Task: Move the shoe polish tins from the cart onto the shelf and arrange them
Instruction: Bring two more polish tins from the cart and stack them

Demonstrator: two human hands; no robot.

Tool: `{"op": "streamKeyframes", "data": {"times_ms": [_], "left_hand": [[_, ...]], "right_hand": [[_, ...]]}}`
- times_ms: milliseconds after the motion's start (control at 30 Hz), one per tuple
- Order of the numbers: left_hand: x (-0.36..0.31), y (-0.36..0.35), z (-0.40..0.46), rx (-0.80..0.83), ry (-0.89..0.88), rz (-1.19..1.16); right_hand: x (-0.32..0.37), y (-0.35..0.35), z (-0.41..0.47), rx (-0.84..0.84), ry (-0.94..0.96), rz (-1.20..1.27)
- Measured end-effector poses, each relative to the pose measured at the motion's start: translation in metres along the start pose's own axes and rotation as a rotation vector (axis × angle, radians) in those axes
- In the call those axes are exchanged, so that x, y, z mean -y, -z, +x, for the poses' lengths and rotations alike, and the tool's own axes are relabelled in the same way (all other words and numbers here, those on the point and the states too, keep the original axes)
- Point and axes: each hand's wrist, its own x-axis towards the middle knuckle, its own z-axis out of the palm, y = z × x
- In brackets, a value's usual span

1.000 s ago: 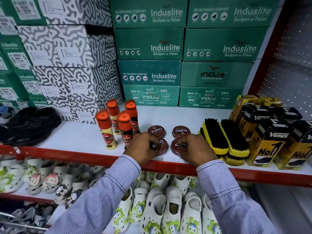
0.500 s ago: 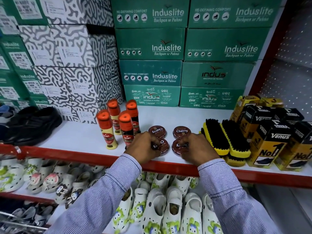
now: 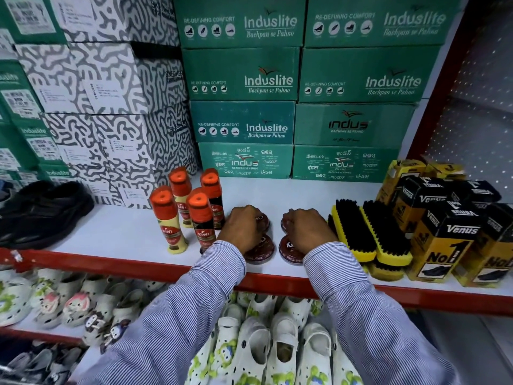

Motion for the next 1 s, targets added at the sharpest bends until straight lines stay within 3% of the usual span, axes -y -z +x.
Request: {"op": "streamKeyframes", "data": {"times_ms": [533,1000], "left_hand": [[-0.0002,-0.0067,0.0074,-0.012,0.002,-0.104],[0.0019,-0.0096,0.0104,-0.023,-0.032,-0.062]], "right_hand": [[-0.0008,-0.0042,-0.0017,0.004,-0.016,-0.031],[-0.0017,-0.0045,-0.0022,-0.006,-0.001,-0.027]]}}
